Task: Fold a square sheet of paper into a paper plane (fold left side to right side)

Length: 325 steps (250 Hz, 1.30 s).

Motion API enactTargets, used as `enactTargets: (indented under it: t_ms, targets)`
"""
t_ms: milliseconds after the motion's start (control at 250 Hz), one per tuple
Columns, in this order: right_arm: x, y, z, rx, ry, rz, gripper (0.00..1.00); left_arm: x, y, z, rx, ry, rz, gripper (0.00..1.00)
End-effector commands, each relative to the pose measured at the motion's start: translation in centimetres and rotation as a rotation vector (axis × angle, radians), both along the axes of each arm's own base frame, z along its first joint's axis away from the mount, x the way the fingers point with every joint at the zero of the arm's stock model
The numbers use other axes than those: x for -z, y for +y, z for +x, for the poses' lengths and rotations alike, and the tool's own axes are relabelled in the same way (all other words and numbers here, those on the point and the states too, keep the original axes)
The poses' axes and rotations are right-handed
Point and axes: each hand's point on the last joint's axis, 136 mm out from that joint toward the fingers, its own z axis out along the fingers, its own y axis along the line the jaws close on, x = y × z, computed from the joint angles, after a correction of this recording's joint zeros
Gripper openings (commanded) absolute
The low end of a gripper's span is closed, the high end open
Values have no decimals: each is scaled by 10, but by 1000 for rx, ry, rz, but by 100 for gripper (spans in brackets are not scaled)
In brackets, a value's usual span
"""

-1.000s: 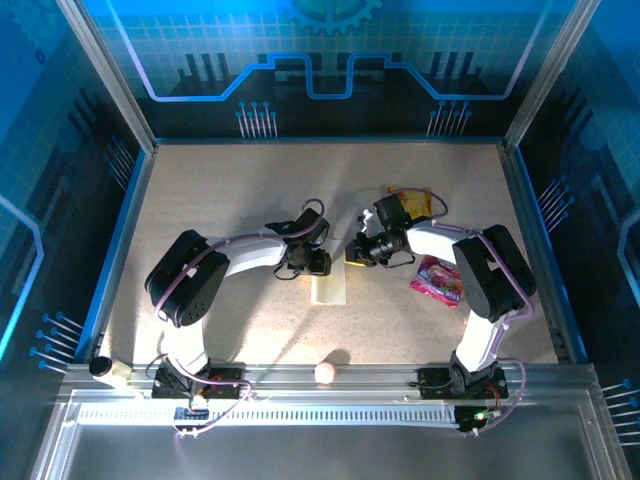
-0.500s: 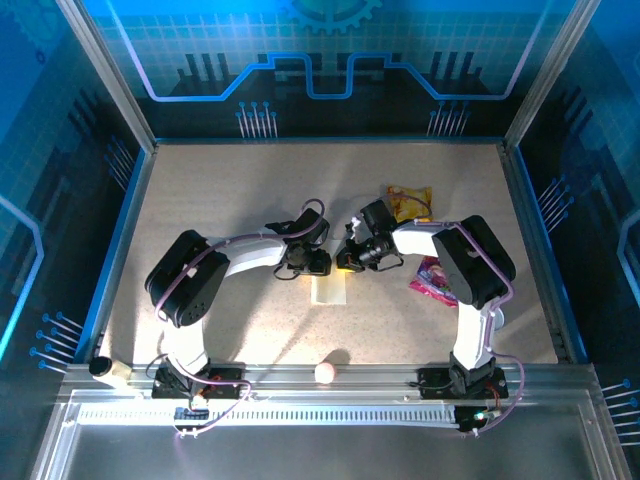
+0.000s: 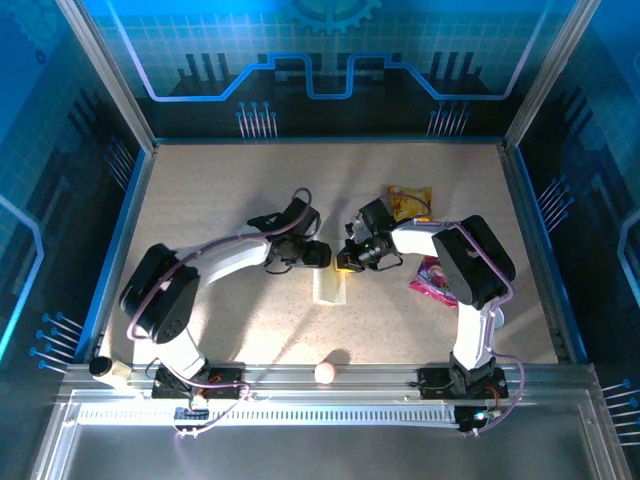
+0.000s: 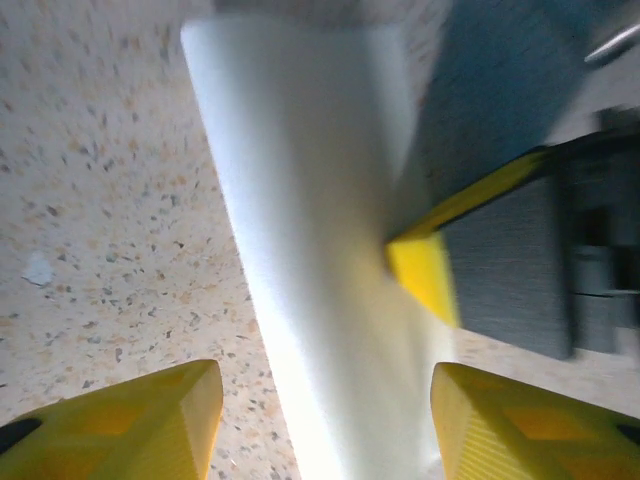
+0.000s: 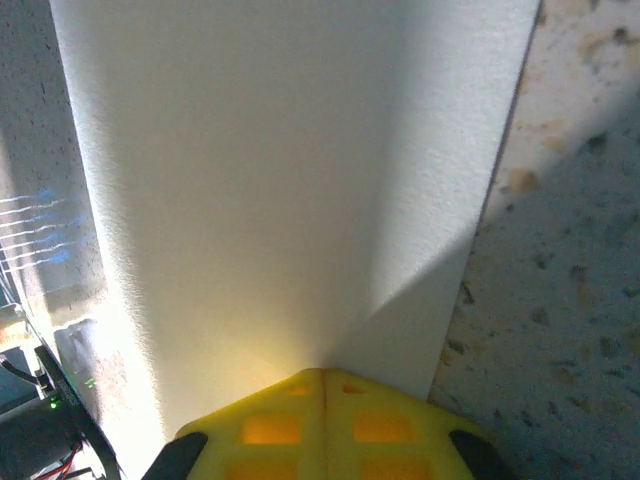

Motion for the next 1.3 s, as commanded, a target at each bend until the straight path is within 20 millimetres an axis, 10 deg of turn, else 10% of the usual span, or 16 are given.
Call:
enactTargets:
  t_ms: [0,312,827,1295]
  targets:
    - [46,-33,-27,24,117,-203,0,-23,-11,-7,60,-11,-108,51]
    - [48,-35,-28,29,116,-221,0,9,-39,-14,66,89,-281,18]
    - [54,-46,-30,19,125,-296,0,77,-11,-14,-8,149,-183,11]
    - [62,-53,-28,18,137,-333,0,87,19,-36,-88,201,-203,9]
